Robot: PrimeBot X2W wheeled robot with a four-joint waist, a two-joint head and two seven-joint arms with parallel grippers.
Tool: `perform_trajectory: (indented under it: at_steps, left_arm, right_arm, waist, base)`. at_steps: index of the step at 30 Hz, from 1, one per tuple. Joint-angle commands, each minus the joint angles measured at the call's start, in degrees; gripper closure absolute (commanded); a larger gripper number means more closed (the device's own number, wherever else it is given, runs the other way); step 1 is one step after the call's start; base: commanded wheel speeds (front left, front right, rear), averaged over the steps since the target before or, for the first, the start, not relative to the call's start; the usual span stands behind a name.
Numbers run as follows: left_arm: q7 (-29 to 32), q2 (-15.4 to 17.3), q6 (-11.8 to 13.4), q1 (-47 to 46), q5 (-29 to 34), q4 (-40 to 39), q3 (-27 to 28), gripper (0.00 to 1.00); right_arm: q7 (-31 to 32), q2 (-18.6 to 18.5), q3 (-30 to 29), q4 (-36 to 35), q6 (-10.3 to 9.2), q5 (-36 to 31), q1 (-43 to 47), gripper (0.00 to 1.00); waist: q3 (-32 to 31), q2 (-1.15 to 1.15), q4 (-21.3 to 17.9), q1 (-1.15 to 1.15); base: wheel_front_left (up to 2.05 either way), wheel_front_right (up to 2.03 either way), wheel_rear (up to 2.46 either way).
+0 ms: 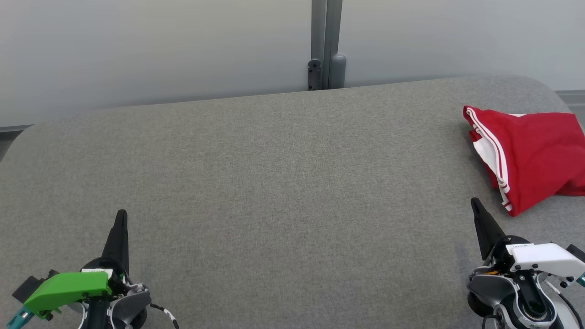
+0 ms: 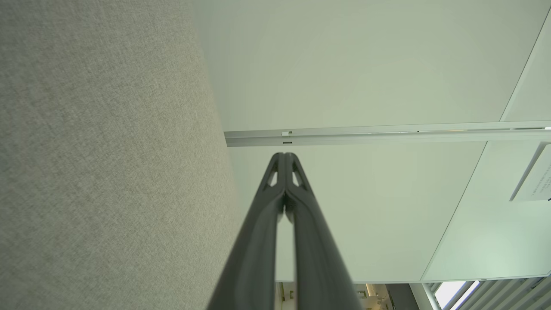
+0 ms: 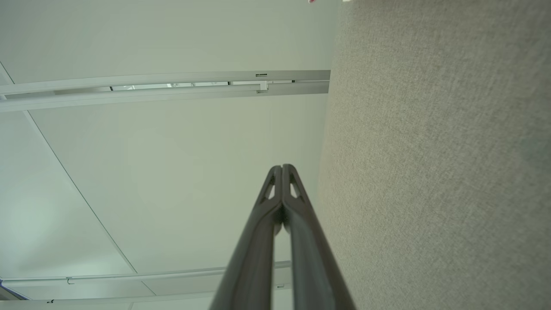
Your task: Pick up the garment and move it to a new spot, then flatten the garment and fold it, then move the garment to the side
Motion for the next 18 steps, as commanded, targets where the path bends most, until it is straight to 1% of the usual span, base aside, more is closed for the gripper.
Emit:
perform_trajectory:
  at_steps: [1, 18]
  left_arm:
    - [0.2, 0.3, -0.3, -0.7, -0.1, -0.1, 0.1, 1.0]
    - [0.2, 0.3, -0.3, -0.7, -0.1, -0.1, 0.1, 1.0]
  right_arm:
    - [0.1, -0.1, -0.2, -0.3, 0.02, 0.2, -0.4, 1.0]
    - [0.3, 0.0, -0.3, -0.3, 0.02, 0.0, -0.4, 1.0]
  waist:
    - [0.0, 0.0, 0.0, 0.0]
    - [0.0, 0.0, 0.0, 0.0]
  base:
    - [0.0, 0.0, 0.0]
    - [0.0, 0.0, 0.0]
